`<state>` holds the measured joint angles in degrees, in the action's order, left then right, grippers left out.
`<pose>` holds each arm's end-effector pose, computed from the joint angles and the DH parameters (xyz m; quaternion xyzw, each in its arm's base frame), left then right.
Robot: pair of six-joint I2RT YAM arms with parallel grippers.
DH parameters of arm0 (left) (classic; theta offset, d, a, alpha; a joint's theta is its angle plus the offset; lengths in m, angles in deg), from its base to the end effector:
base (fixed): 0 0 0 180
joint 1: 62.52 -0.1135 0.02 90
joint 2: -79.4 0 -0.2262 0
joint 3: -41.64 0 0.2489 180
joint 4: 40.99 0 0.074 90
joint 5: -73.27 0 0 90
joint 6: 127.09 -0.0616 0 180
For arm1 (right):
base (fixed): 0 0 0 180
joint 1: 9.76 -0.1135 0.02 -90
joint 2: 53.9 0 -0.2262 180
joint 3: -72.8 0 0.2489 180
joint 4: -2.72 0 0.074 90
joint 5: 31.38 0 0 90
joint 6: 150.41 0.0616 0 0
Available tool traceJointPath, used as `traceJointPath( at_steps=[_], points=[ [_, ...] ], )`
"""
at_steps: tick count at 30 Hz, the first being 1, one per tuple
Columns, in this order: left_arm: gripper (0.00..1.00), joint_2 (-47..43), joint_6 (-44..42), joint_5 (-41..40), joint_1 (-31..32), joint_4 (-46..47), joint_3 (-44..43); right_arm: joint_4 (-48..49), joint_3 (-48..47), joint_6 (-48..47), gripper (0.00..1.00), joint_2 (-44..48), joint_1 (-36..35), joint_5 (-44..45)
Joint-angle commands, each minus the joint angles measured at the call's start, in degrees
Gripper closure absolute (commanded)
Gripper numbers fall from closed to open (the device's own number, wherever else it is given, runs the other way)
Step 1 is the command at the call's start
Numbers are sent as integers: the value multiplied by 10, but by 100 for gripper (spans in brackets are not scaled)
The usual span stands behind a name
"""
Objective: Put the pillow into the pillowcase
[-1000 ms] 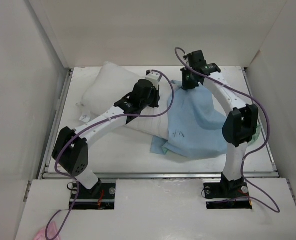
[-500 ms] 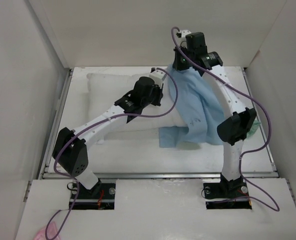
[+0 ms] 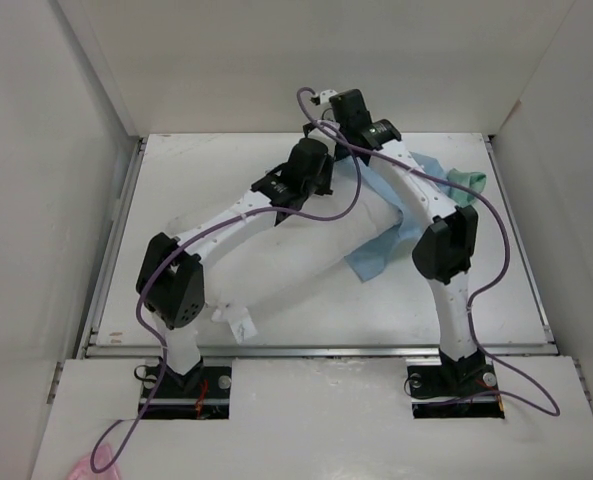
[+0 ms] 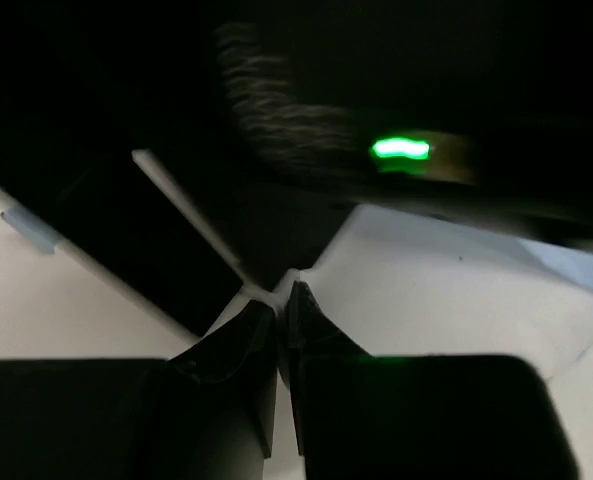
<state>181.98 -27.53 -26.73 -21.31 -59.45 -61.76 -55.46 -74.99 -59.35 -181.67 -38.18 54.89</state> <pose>0.3429 -0.2861 0.2970 0.1698 0.7876 -0.1886 0.5615 0.4369 0.2410 0.2938 -0.2264 0.8701 0.1395 0.4151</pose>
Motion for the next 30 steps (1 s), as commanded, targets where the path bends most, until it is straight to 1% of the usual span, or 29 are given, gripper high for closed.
traceJointPath(
  at_steps=[1, 2, 3, 4, 5, 6, 7, 8, 9, 10, 11, 12, 13, 15, 16, 17, 18, 19, 20, 21, 22, 23, 25, 26, 27, 28, 29, 30],
  points=[
    [100, 6, 25, -60, -32, 40, -52, 12, 45, -5, 18, 115, 20, 16],
    [98, 6, 25, -49, -32, 33, -57, 28, 73, 4, 11, 170, 29, 10],
    [84, 13, 16, -34, -32, 26, -63, 37, 101, 21, 6, 200, 39, 10],
    [67, 13, 0, -14, -32, 21, -63, 46, 167, 30, 0, 230, 56, 10],
    [8, 4, -13, 3, -32, 21, -47, 52, 200, 39, 0, 287, 66, 10],
    [0, -4, -57, 50, -32, 21, -36, 58, 232, 60, 0, 316, 77, 10],
    [0, -25, -75, 67, -32, 27, -23, 58, 265, 72, 0, 342, 87, 10],
    [0, -37, -93, 80, -27, 27, -8, 58, 334, 84, 0, 368, 106, 15],
    [0, -49, -114, 109, -27, 27, 18, 58, 369, 95, 0, 416, 114, 15],
    [0, -76, -143, 118, -27, 21, 30, 51, 405, 116, 0, 440, 121, 27],
    [0, -90, -157, 128, -27, 8, 41, 51, 472, 122, 0, 463, 126, 48],
    [0, -104, -168, 135, -21, 3, 59, 44, 501, 127, 0, 506, 126, 58],
    [0, -117, -177, 135, -21, -2, 68, 44, 530, 143, 0, 530, 126, 67],
    [0, -155, -207, 130, 0, -22, 83, 44, 595, 157, 0, 573, 131, 89],
    [0, -166, -219, 159, 7, -34, 98, 39, 613, 170, 0, 613, 131, 98],
    [0, -185, -237, 185, 14, -47, 107, 39, 629, 170, 0, 631, 137, 103],
    [0, -192, -256, 205, 34, -68, 117, 39, 655, 170, 0, 647, 143, 111],
    [0, -192, -281, 215, 47, -75, 136, 39, 667, 180, 0, 672, 143, 116],
    [0, -192, -281, 206, 61, -75, 144, 39, 676, 180, 0, 681, 143, 116],
    [0, -192, -281, 186, 87, -75, 149, 39, 684, 190, 0, 686, 143, 123],
    [0, -177, -281, 164, 98, -82, 149, 34, 698, 197, 0, 686, 143, 123],
    [0, -162, -281, 119, 107, -89, 139, 34, 703, 202, 0, 693, 143, 123],
    [0, -102, -271, 83, 127, -129, 110, 34, 717, 224, 0, 693, 143, 138],
    [0, -80, -264, 64, 132, -139, 78, 34, 717, 235, 0, 688, 148, 149],
    [0, -59, -257, 27, 138, -139, 68, 27, 717, 256, 0, 688, 148, 159],
    [0, -22, -247, -5, 143, -128, 67, 27, 722, 256, 0, 683, 165, 159],
    [0, -2, -236, -49, 151, -119, 60, 27, 729, 261, 0, 683, 173, 145],
    [0, 18, -230, -116, 151, -113, 49, 35, 735, 261, 0, 683, 180, 133]
  ],
)
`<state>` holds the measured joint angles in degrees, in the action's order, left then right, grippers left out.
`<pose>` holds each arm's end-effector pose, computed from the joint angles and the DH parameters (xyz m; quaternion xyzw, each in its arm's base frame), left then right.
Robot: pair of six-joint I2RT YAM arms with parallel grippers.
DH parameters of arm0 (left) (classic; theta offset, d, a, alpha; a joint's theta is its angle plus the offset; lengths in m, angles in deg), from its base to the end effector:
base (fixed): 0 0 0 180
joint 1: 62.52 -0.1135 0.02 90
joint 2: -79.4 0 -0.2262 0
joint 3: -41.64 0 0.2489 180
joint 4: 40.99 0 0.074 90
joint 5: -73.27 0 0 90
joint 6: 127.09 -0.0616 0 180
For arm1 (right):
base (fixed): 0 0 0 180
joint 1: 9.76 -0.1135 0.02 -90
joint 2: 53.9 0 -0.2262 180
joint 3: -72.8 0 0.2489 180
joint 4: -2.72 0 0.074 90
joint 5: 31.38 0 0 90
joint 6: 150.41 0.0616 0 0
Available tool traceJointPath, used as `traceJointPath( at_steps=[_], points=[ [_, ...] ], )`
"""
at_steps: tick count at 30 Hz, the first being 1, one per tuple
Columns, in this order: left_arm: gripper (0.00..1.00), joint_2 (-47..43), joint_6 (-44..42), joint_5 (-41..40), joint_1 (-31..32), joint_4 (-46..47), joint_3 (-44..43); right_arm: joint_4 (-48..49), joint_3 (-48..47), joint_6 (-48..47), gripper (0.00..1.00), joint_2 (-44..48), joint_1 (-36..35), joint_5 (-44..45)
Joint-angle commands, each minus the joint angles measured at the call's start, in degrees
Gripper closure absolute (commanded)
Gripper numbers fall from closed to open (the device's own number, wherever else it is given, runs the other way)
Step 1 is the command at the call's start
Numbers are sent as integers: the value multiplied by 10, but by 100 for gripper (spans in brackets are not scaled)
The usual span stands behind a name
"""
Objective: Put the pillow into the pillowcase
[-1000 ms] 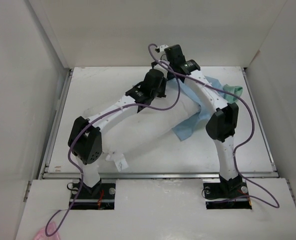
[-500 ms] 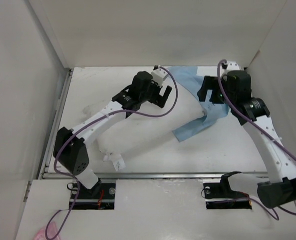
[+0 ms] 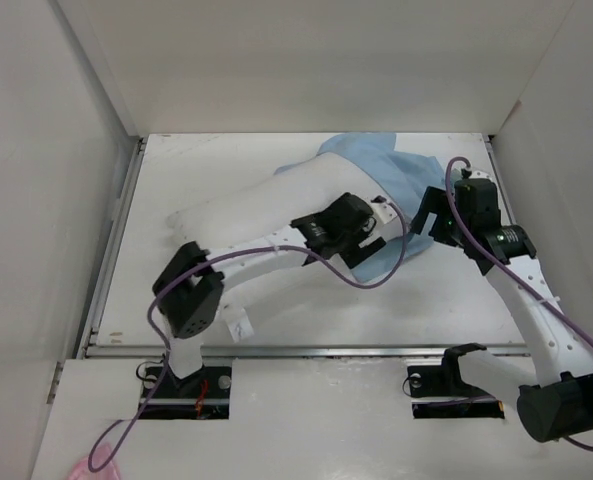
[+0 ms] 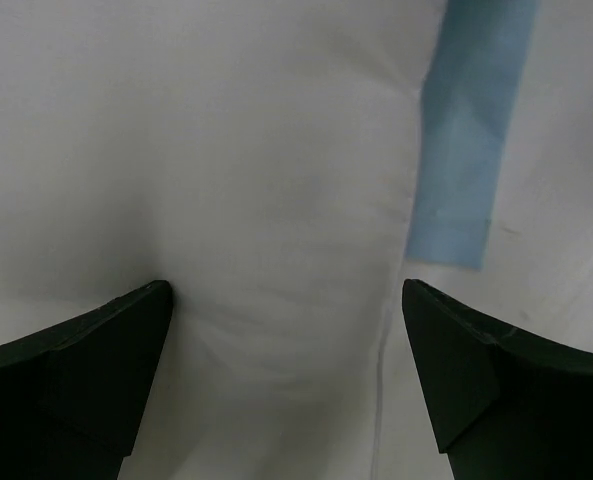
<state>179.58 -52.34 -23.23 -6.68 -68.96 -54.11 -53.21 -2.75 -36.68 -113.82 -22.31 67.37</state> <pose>0.2429 -0.3455 0.2445 0.4864 0.7277 -0.1202 0.4684 0.2453 0.0450 0.2891 0.1200 0.8973 0.0647 0.4197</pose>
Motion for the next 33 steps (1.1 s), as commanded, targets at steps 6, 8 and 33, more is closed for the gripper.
traceJointPath(
  at_steps=[6, 8, 33],
  points=[
    [68, 206, 89, -308, 0, -31, -124, 56, 62, 16, 0, 24, 34, -14],
    [100, 231, 103, -334, -5, -31, -154, 98, 75, 5, 0, -2, 34, -4],
    [100, 148, 106, -290, -11, 0, -190, 422, -24, -53, 96, -286, 9, 14]
  ],
)
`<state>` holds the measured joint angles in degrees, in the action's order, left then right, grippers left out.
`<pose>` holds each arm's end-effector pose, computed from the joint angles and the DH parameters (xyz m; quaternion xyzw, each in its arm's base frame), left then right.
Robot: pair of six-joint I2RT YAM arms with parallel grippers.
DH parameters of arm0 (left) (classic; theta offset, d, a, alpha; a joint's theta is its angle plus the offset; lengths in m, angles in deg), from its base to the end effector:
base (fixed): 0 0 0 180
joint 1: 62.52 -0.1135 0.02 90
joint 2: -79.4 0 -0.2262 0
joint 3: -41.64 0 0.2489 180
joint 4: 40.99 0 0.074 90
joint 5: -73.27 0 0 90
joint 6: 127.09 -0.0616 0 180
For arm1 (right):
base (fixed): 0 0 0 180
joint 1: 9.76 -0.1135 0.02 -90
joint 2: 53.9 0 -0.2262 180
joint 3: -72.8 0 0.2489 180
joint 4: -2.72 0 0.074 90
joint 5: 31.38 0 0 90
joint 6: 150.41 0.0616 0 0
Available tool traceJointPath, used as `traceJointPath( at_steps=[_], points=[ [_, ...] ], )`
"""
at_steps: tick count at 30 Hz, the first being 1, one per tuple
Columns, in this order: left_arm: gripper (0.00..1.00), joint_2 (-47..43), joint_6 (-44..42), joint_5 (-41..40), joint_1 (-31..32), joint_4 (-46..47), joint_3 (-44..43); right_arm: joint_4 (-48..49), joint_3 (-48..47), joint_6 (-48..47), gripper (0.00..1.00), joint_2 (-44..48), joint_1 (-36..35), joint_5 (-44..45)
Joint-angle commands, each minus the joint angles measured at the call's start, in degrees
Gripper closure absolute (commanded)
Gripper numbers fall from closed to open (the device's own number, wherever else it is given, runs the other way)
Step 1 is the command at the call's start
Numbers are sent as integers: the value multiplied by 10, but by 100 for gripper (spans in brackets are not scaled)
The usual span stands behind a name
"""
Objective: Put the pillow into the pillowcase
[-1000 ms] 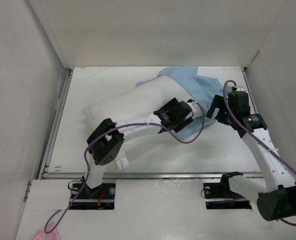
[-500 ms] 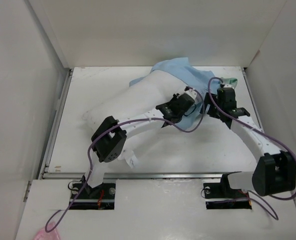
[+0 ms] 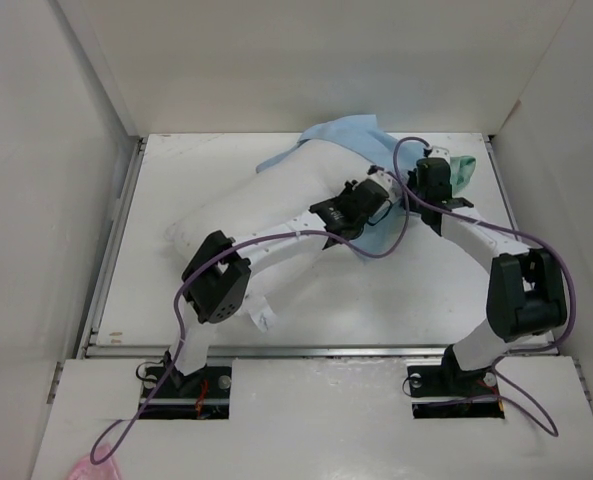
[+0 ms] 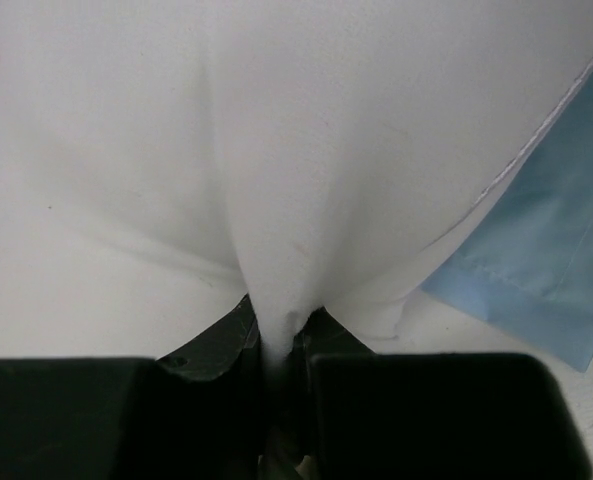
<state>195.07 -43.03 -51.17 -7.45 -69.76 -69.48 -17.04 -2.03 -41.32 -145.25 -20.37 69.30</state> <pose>0.2979 -0.3657 0.2291 0.3057 0.7957 0.0485 0.5207 0.3681 0.0573 0.1893 0.1076 0.8827 0.0350 0.4561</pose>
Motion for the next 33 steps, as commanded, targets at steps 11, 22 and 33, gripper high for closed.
traceJointPath(
  at_steps=[11, 22, 33],
  points=[
    [100, 9, 36, -9, -14, 8, -93, 41, 69, -67, 100, 192, -77, -204],
    [100, 31, 87, 45, -14, -58, -247, 82, 96, -158, 100, 197, -237, -394],
    [100, 2, 116, 56, -14, -48, -131, -30, 102, -28, 83, 284, -163, -9]
  ],
)
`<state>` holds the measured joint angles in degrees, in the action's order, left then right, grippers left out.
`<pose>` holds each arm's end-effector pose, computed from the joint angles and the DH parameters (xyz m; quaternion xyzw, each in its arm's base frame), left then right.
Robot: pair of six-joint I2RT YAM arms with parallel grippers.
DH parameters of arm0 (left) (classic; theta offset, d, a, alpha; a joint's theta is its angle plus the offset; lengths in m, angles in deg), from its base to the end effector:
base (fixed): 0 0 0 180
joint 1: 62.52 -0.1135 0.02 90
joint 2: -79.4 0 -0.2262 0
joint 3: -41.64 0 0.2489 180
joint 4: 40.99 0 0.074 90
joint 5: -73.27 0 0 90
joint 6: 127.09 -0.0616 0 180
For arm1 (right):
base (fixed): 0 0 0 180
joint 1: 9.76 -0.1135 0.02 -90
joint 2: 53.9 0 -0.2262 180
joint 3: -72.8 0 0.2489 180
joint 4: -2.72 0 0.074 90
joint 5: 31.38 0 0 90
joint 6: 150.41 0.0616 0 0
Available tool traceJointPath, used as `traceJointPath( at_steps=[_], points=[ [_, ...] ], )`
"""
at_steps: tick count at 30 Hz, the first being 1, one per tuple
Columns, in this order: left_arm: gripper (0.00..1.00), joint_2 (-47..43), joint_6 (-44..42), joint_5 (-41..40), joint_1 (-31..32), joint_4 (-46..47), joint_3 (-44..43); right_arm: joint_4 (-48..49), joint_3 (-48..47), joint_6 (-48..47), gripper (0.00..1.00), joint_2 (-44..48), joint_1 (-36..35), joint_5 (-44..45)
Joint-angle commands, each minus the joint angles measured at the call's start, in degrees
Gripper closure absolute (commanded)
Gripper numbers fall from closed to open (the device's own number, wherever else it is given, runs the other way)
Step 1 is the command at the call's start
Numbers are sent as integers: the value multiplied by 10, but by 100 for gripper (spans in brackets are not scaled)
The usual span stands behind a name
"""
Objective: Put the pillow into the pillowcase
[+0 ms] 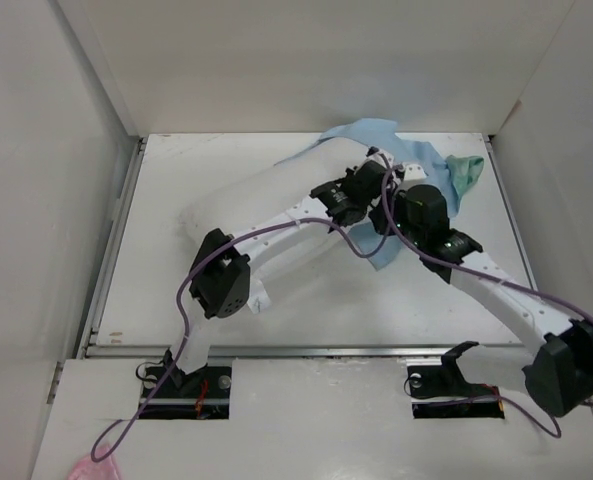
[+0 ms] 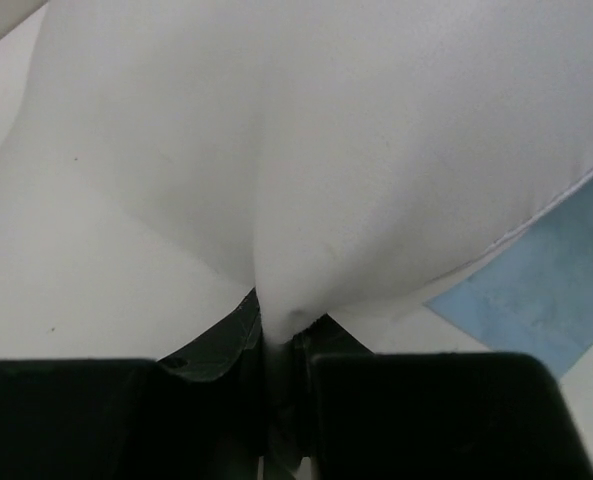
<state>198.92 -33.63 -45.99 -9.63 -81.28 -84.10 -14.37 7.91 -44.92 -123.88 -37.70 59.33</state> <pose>0.3165 -0.3684 0.2657 0.2497 0.8258 -0.0176 0.5053 0.2796 0.1474 0.2528 -0.0866 0.8254 0.2016 0.5202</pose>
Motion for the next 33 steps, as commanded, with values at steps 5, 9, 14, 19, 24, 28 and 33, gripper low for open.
traceJointPath(
  at_steps=[5, 9, 14, 19, 24, 28, 33],
  points=[
    [100, -42, 27, 4, 8, 67, 21, -134, -18, 19, 46, 92, 80, 197],
    [100, -42, 27, 9, 8, 67, 26, -140, -44, -10, 31, 38, 113, 181],
    [100, -47, 27, 10, 8, 67, 26, -109, -108, -31, 26, -65, 113, 191],
    [100, -47, 22, 15, 8, 73, 26, -102, -169, -33, 29, -132, 113, 223],
    [100, -53, 22, 10, 8, 73, 32, -121, -190, 5, 48, -151, 113, 343],
    [100, -53, 16, 3, 8, 73, 32, -108, -183, 5, 72, -162, 119, 380],
    [100, -47, 11, 3, 8, 73, 21, -92, -190, -35, 100, -182, 119, 346]
  ],
)
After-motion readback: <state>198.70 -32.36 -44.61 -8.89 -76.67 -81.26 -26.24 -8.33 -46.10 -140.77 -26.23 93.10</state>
